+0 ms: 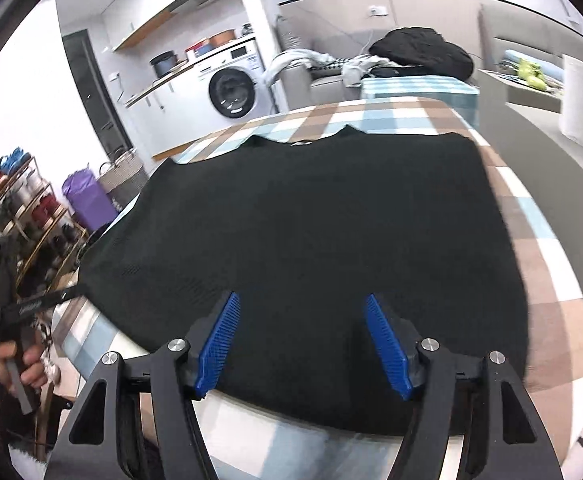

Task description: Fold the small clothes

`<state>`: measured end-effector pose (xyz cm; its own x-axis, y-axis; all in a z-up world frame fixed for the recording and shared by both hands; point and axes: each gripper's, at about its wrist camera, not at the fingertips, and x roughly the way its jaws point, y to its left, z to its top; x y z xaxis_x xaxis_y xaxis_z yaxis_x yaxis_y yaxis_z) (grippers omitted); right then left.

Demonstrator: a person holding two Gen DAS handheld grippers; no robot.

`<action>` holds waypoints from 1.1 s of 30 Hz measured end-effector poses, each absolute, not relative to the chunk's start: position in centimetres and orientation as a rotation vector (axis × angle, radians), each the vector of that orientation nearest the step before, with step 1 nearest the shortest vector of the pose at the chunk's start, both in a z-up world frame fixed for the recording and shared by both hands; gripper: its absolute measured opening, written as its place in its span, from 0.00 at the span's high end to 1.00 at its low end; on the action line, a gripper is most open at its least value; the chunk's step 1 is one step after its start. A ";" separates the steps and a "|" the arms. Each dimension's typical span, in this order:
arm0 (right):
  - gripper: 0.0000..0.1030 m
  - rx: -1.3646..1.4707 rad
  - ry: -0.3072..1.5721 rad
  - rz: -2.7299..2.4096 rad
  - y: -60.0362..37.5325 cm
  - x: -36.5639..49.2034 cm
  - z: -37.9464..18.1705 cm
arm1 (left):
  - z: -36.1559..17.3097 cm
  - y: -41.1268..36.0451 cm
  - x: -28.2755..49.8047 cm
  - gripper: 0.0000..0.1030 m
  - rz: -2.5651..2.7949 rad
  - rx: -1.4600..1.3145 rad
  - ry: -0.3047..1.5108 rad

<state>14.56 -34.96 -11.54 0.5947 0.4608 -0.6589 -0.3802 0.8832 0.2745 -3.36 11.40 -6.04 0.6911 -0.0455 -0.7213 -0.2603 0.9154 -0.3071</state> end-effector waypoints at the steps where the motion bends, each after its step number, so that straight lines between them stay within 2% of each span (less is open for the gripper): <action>1: 0.35 0.103 0.797 0.497 -34.6 14.6 -11.7 | -6.1 11.3 -2.9 0.50 0.143 -0.422 0.791; 3: 0.35 0.080 0.808 0.507 -33.8 14.6 -12.0 | -6.1 11.3 -2.1 0.80 0.174 -0.441 0.777; 4: 0.35 0.070 0.810 0.516 -33.5 14.6 -12.1 | -6.0 11.5 -2.3 0.89 0.176 -0.469 0.747; 18: 0.35 0.091 0.837 0.452 -34.9 15.6 -12.9 | -3.4 12.1 -6.3 0.93 0.223 -0.405 0.661; 25: 0.34 0.099 0.853 0.459 -34.9 15.8 -13.2 | 2.1 7.2 -4.3 0.94 0.124 -0.260 0.554; 29: 0.33 0.081 0.852 0.462 -34.8 15.8 -13.5 | 5.1 2.0 -2.8 0.94 -0.019 -0.180 0.500; 33: 0.33 0.092 0.854 0.471 -34.9 15.9 -13.5 | 5.7 -4.1 -1.3 0.94 -0.210 -0.114 0.520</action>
<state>15.86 -34.94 -13.49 0.5616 0.4352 -0.7038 -0.3629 0.8939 0.2631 -1.30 -4.14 5.72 0.8468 -0.2276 -0.4808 0.1697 0.9722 -0.1614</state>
